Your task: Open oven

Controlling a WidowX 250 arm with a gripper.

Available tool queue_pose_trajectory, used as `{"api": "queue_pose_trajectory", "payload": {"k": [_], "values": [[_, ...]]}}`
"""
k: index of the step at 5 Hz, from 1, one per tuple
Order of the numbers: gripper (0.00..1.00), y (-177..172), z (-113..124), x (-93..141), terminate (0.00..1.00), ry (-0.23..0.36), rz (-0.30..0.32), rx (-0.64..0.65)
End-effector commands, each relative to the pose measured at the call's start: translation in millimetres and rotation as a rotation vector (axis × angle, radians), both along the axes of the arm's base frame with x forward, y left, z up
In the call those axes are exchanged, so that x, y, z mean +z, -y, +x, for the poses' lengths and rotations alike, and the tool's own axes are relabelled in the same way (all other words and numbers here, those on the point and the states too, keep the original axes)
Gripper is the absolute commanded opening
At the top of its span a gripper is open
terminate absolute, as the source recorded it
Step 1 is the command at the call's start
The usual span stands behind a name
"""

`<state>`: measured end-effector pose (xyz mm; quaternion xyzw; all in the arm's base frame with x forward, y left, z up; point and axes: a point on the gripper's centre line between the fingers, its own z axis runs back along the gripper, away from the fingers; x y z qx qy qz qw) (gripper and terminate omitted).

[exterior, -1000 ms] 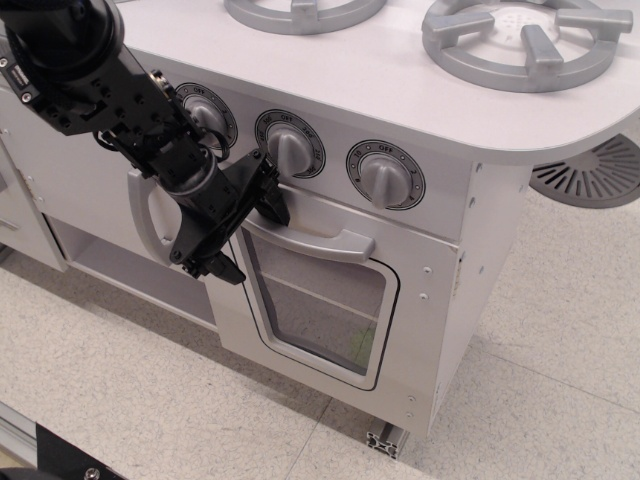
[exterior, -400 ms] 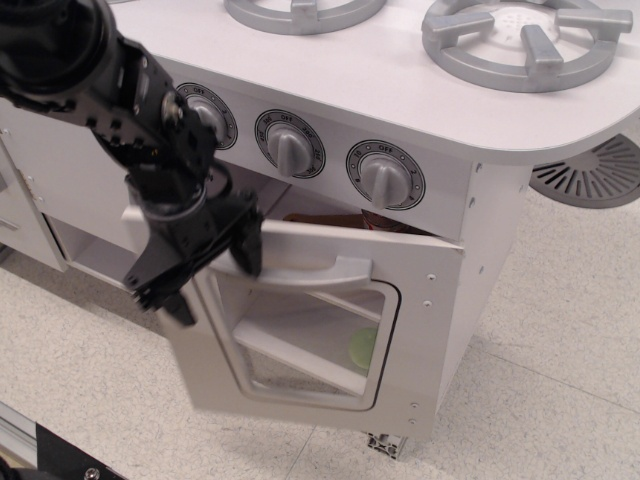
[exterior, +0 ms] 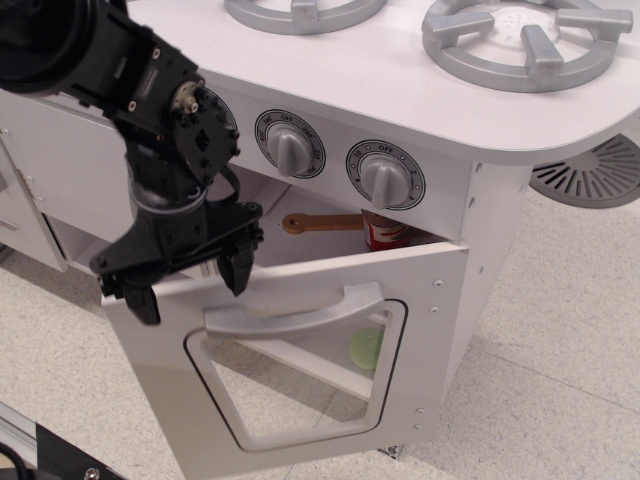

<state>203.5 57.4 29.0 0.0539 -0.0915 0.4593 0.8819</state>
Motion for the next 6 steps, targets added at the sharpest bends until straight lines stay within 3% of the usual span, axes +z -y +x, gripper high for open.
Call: {"api": "queue_pose_trajectory", "payload": {"k": [1, 2, 3, 5, 6], "values": [[1.00, -27.8, 18.2, 26.8, 0.00, 0.117, 0.023, -0.169], [1.00, -29.3, 28.1, -2.6, 0.00, 0.131, 0.005, -0.092], [1.00, -14.4, 22.6, -22.9, 0.00, 0.108, -0.110, 0.008], [1.00, 28.5, 1.1, -28.7, 0.00, 0.043, -0.262, 0.154], [1.00, 52.7, -8.9, -26.4, 0.00, 0.016, -0.295, 0.137]]}}
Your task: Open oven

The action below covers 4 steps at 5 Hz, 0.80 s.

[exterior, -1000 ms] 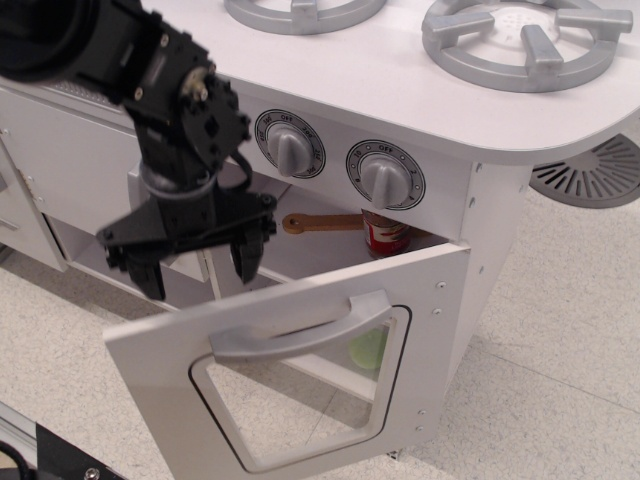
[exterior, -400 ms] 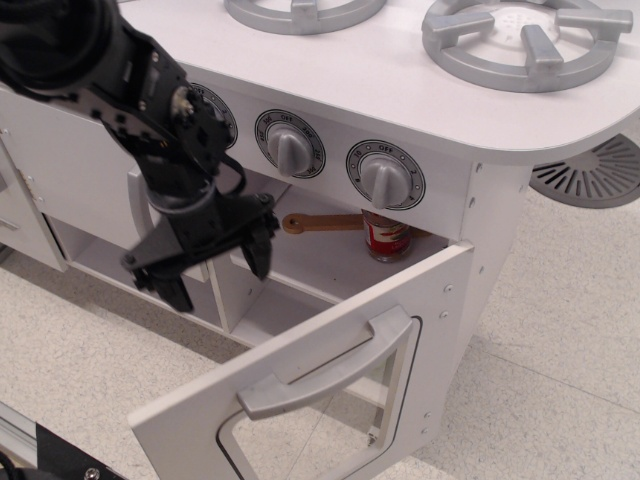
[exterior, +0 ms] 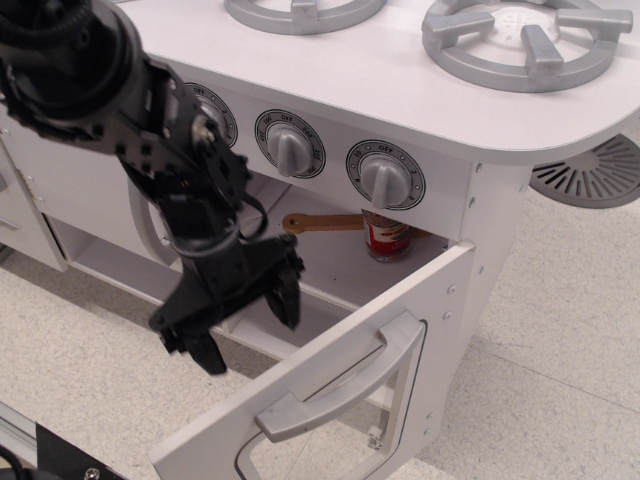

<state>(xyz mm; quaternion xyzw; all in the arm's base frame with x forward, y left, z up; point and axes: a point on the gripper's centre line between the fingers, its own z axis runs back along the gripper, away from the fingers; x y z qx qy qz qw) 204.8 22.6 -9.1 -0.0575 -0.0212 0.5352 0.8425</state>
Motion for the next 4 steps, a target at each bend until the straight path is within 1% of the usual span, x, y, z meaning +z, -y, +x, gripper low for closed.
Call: {"api": "queue_pose_trajectory", "payload": {"k": [1, 2, 4], "values": [[1.00, 39.4, -19.1, 16.0, 0.00, 0.010, -0.058, -0.036], [1.00, 53.6, -26.4, 17.8, 0.00, -0.019, -0.087, -0.053], [1.00, 57.1, -29.7, 20.1, 0.00, -0.017, -0.088, -0.052]]}}
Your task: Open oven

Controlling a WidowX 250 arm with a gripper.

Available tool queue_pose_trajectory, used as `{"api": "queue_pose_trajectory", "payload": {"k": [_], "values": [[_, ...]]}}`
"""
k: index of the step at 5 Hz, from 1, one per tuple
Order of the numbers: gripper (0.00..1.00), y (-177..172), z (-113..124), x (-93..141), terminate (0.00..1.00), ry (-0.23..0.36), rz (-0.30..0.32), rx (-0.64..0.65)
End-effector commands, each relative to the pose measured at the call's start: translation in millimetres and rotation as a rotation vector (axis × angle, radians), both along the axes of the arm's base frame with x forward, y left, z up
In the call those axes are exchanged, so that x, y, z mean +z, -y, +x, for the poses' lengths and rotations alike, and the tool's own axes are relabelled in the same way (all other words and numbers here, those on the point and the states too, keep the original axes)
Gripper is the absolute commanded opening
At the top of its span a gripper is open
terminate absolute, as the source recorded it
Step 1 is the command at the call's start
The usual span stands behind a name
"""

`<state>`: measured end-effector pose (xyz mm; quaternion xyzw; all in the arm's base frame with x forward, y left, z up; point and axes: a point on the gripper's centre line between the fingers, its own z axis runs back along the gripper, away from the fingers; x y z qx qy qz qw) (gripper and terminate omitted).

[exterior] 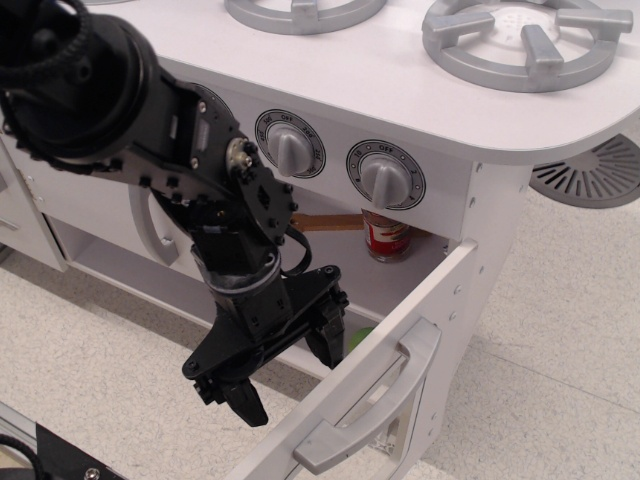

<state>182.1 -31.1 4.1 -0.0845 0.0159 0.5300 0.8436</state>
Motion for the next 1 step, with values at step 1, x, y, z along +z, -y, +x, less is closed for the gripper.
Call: {"api": "queue_pose_trajectory", "payload": {"k": [1], "values": [[1.00, 3.4, -7.0, 6.9, 1.00, 0.017, -0.004, -0.036]]}}
